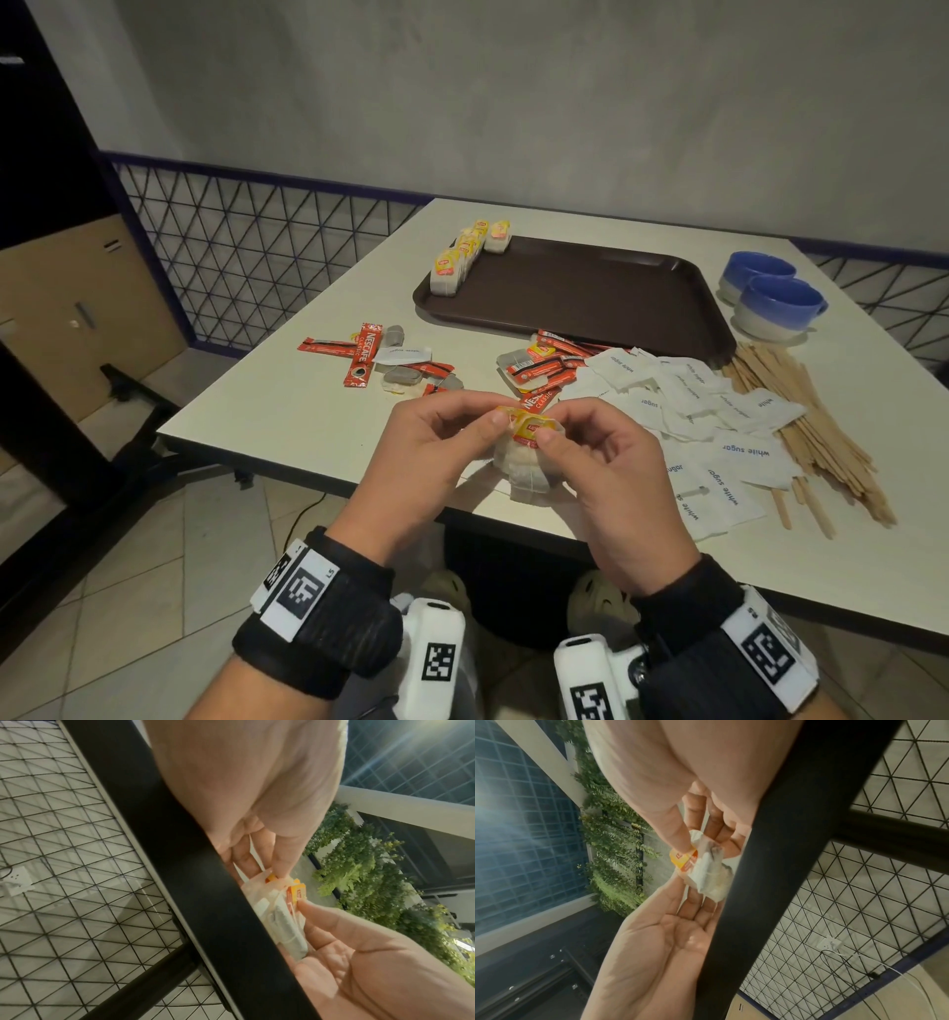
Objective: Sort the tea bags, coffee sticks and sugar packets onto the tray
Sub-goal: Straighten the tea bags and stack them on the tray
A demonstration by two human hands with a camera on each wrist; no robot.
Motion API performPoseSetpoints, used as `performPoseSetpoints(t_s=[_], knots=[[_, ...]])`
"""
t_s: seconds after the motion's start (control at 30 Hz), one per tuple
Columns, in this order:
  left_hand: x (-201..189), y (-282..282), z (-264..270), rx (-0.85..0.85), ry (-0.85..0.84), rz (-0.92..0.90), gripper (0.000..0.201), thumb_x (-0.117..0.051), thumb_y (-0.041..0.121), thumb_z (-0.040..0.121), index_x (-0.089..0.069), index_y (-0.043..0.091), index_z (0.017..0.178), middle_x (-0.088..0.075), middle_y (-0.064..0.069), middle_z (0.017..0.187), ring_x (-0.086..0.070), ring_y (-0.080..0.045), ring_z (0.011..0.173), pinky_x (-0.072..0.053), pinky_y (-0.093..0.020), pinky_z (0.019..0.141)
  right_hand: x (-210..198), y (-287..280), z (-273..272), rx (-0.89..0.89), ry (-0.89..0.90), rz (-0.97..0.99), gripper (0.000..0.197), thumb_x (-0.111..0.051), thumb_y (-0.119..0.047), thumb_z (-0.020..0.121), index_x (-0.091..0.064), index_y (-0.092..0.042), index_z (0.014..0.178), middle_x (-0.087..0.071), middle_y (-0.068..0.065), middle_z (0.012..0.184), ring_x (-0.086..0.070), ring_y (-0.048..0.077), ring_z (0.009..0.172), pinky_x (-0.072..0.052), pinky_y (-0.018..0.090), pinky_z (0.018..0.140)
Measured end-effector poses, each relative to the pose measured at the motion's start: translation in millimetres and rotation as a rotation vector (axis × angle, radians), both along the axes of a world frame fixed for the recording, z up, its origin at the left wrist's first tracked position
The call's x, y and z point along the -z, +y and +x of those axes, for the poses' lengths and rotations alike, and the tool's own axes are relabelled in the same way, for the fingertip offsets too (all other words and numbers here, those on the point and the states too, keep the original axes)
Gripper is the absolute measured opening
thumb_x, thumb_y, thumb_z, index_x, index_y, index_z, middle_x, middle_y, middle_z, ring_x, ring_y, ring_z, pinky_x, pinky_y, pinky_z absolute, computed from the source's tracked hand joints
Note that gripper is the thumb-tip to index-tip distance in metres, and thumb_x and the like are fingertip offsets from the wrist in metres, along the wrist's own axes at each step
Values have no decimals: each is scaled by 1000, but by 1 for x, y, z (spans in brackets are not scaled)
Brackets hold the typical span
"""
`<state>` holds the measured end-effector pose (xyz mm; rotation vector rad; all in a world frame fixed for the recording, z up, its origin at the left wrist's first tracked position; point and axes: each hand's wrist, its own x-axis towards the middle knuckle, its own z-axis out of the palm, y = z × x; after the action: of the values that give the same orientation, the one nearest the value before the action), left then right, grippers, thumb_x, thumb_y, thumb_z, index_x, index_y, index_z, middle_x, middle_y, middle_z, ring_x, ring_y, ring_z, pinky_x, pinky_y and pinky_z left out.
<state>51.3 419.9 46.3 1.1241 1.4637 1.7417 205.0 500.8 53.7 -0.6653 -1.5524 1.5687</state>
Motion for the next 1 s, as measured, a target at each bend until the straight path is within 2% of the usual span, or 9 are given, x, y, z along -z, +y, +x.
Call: performPoseSetpoints(t_s=[0.1,0.2,0.3,0.43,0.6,0.67,0.77,0.87,1.0], knots=[[2,1,-2,-104,-133,43,19,-67,14,97,-83,26,98,-78,-9,106,-72,-32,107,-57,-56,98,-2,2,1,-51,81,-162,11,-59,5,93,-64,-3,87,-68,15,90,-69,25,86,-59,45,72],[3,3,-4,-127,-267,42,19,-66,14,98,-82,25,97,-77,-13,110,-69,-40,114,-53,-57,103,-3,6,3,-58,97,-207,18,-48,9,90,-59,-3,81,-62,6,78,-64,14,75,-51,36,67],[2,4,-3,-139,-282,27,19,-68,15,97,-83,26,95,-77,-11,108,-70,-36,113,-54,-54,102,-2,7,3,-57,119,-241,20,-45,10,89,-57,-4,79,-59,9,79,-61,20,78,-50,37,68],[-1,3,-1,-139,-236,48,22,-68,12,96,-84,26,92,-79,-4,102,-74,-23,102,-59,-41,87,-1,6,2,-53,124,-254,18,-50,9,92,-60,-5,83,-66,15,93,-63,32,95,-53,46,79],[0,2,-1,-139,-198,49,19,-71,11,94,-82,25,97,-79,1,99,-75,-18,100,-59,-34,78,-1,6,3,-45,121,-229,19,-52,10,92,-62,-6,88,-71,6,91,-68,27,94,-61,35,67],[1,2,-1,-146,-187,53,19,-73,11,92,-82,26,98,-79,1,98,-75,-15,97,-59,-29,74,-1,5,3,-51,123,-204,21,-55,11,90,-65,-6,86,-72,5,89,-69,25,92,-60,34,70],[0,1,1,-138,-124,53,17,-76,12,90,-80,24,100,-80,-1,94,-75,-12,90,-57,-23,68,-3,2,4,-72,120,-140,20,-62,10,88,-69,-8,87,-71,5,87,-68,23,87,-57,40,75],[1,0,6,-131,-56,47,18,-79,13,87,-78,22,103,-81,-4,90,-77,-17,89,-61,-33,73,-3,0,3,-61,94,-61,16,-69,5,87,-73,-10,90,-73,6,88,-70,25,88,-58,46,79],[1,-1,7,-80,-85,11,15,-80,13,87,-80,19,101,-80,-6,94,-77,-23,90,-59,-39,70,-1,-1,1,6,63,31,15,-72,1,87,-74,-10,96,-75,4,89,-70,19,87,-61,38,78]])
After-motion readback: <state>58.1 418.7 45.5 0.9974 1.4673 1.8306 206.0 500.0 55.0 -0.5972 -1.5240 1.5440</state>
